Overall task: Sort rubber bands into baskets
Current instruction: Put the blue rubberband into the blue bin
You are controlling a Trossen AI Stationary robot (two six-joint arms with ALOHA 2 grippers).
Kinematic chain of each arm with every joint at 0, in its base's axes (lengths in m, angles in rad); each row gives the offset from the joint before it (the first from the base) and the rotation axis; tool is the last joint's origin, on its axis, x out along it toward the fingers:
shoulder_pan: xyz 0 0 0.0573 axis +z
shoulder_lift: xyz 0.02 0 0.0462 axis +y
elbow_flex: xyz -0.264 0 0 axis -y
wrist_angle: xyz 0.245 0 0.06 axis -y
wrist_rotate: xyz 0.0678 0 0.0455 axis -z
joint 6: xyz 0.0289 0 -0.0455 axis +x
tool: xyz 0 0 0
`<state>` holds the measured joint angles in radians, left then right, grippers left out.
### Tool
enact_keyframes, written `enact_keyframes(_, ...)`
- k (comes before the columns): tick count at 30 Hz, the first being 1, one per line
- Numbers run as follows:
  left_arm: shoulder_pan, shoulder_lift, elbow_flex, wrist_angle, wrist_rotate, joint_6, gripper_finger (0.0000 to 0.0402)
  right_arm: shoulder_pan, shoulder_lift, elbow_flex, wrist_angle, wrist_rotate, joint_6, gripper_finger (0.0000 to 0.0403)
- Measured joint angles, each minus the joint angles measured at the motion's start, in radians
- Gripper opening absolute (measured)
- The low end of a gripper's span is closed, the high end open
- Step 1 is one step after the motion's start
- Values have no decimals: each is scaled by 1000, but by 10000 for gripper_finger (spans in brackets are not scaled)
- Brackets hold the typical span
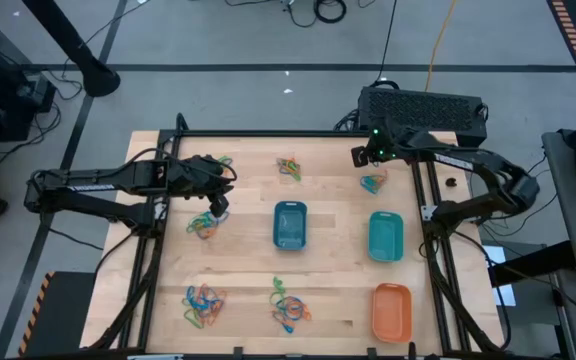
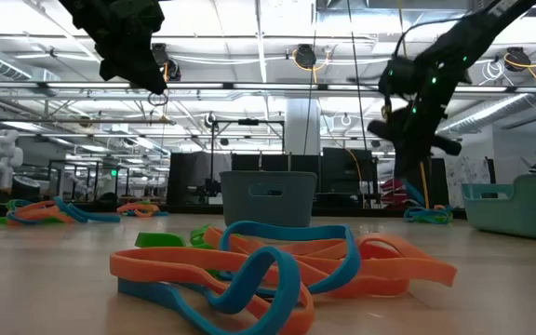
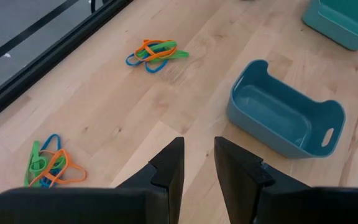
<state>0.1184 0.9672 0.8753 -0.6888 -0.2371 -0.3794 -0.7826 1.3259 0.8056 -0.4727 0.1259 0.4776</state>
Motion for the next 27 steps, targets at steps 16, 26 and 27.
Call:
enact_keyframes(16,0,0,0,170,32,124,95,309,-190,7,284,-338,31,0)
enact_keyframes(26,0,-75,-163,477,106,154,95,605,-82,7,575,-236,115,0)
enact_keyframes(27,0,-94,-197,521,123,152,95,631,-64,7,608,-218,129,0)
